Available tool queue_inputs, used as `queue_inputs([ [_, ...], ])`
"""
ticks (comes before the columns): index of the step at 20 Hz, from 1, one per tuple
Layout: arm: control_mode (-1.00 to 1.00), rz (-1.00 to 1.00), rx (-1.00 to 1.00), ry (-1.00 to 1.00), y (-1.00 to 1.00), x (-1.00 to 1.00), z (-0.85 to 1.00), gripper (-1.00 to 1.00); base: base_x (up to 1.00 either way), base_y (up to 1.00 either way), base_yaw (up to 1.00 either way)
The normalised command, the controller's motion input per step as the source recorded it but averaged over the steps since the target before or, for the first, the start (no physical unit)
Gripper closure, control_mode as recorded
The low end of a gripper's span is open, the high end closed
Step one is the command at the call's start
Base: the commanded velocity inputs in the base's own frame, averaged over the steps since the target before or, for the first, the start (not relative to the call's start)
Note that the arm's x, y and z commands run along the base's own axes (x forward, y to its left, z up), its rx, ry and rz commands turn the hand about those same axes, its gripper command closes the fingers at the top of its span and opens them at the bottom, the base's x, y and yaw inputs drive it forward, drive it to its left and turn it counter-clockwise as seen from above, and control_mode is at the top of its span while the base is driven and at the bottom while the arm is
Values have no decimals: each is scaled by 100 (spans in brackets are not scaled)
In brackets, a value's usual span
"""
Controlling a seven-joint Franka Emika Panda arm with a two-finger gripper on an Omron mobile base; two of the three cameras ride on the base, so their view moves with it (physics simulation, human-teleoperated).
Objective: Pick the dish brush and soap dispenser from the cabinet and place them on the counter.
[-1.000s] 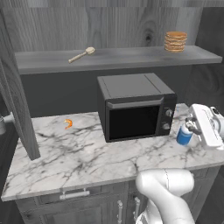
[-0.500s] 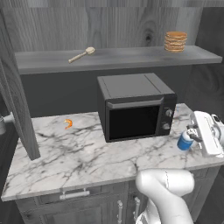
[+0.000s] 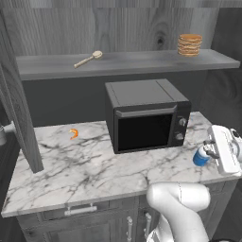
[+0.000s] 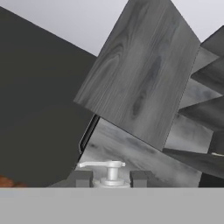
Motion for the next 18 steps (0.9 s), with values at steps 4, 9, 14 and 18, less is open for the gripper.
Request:
queue_inputs([
  [4,-100,-4,0,-4,0,0,-25,100,0,0,0],
  [9,-100,-4,0,-4,0,0,-26,100,0,0,0],
  [14,-100,-4,0,-3,0,2,-22,100,0,0,0],
  [18,-100,-4,0,-2,0,11,-13,100,0,0,0],
])
